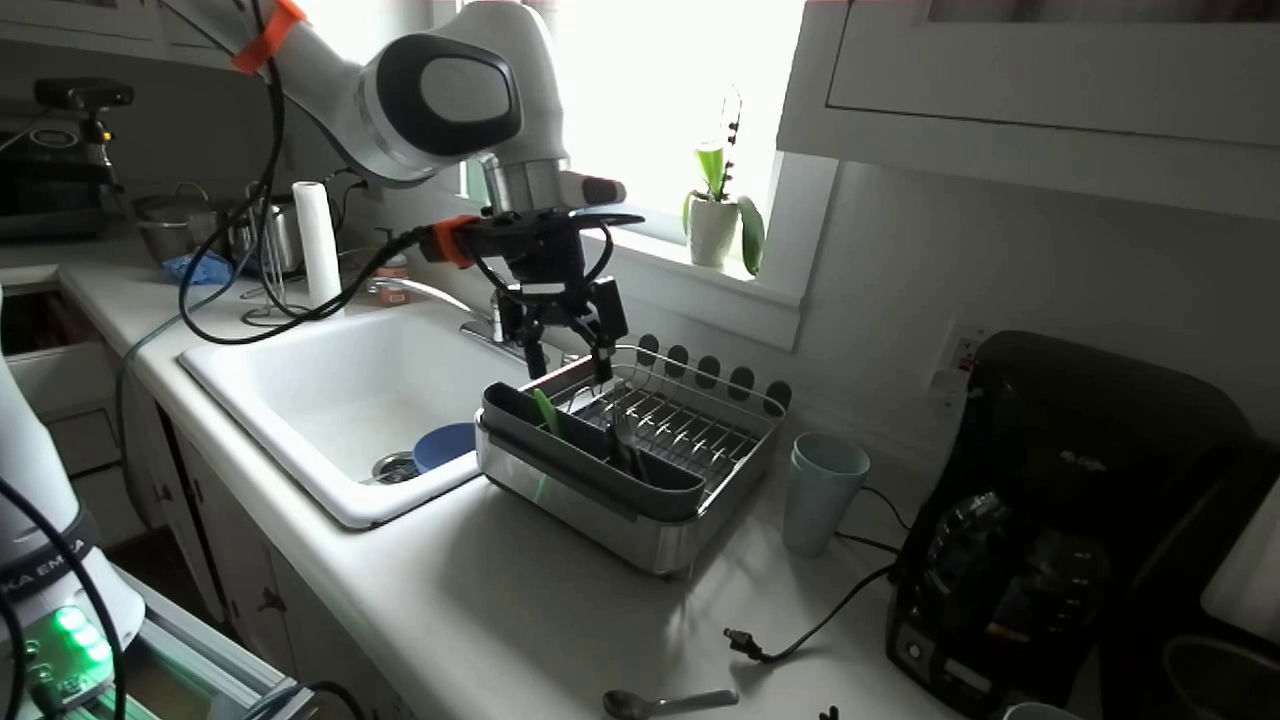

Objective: Remove the blue bowl from the dishes drying rack and place it in the sink, pick up a fork from the dishes drying rack and place it in the blue bowl and pick up a spoon from the dishes drying rack and put it in the blue bowl that is inside the sink

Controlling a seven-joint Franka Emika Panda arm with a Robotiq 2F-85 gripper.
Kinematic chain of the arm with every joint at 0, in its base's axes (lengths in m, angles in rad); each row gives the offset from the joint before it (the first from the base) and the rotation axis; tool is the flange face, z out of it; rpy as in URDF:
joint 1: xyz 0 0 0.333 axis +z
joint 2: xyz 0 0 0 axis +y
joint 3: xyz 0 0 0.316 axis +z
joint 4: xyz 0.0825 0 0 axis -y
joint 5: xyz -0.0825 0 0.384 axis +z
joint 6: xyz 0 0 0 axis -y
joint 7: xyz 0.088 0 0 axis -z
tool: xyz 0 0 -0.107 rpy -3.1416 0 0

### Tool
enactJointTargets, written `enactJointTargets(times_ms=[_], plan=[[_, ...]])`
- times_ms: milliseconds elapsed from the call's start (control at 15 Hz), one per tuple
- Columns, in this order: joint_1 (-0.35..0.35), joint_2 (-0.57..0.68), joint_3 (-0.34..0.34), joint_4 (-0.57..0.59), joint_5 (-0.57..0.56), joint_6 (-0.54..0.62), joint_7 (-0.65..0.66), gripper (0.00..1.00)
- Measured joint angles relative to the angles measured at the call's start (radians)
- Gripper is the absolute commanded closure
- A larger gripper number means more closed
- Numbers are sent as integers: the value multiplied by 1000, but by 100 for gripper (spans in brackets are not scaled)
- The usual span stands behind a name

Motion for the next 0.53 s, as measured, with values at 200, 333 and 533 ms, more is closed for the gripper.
enactJointTargets(times_ms=[200,333,533], plan=[[-1,1,1,0,-24,6,72,0],[-3,5,1,0,-28,24,113,0],[-16,19,-2,0,-29,82,153,0]])
